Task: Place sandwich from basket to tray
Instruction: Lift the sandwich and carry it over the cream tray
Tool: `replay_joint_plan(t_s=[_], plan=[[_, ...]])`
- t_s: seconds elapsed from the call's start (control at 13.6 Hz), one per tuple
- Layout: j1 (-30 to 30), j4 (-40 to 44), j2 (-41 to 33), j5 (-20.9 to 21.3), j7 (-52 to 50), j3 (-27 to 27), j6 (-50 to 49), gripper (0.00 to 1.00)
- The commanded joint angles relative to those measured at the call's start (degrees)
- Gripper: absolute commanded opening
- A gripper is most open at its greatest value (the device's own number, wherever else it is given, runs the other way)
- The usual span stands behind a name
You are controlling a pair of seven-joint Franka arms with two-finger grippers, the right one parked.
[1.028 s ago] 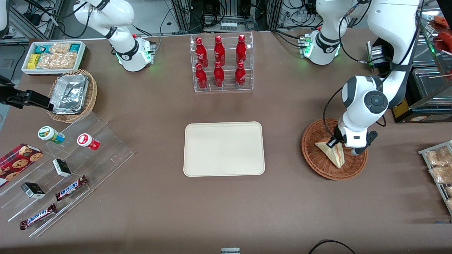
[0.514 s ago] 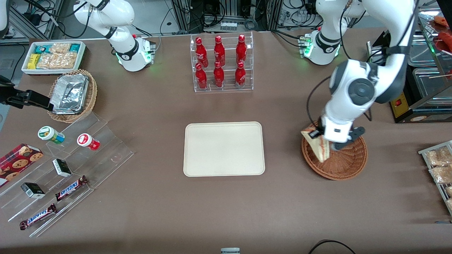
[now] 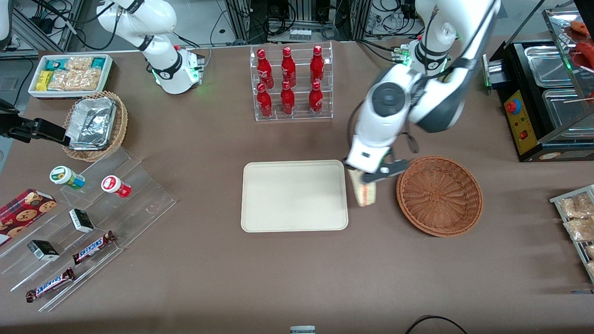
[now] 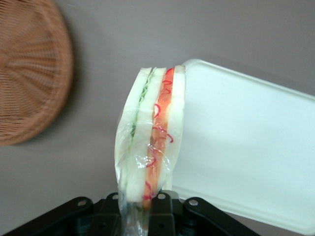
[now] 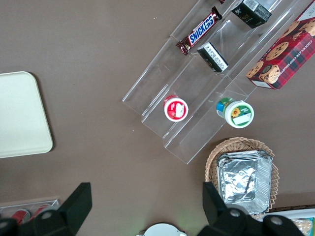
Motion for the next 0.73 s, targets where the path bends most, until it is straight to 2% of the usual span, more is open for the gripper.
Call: replay_joint_plan(t_s=[0.0, 0.37, 0.51, 0.66], plan=[[-3.7, 9.2, 8.2, 2.0, -1.1, 0.5, -1.6, 0.16], [-10.6, 20.8, 20.2, 3.9, -4.1, 0.9, -1.4, 0.16], [-12.3, 23.4, 24.2, 7.6, -6.4, 0.9, -0.7, 0.16], [-14.0, 26.6, 27.5, 8.5, -7.7, 0.9, -0.5, 0.16]])
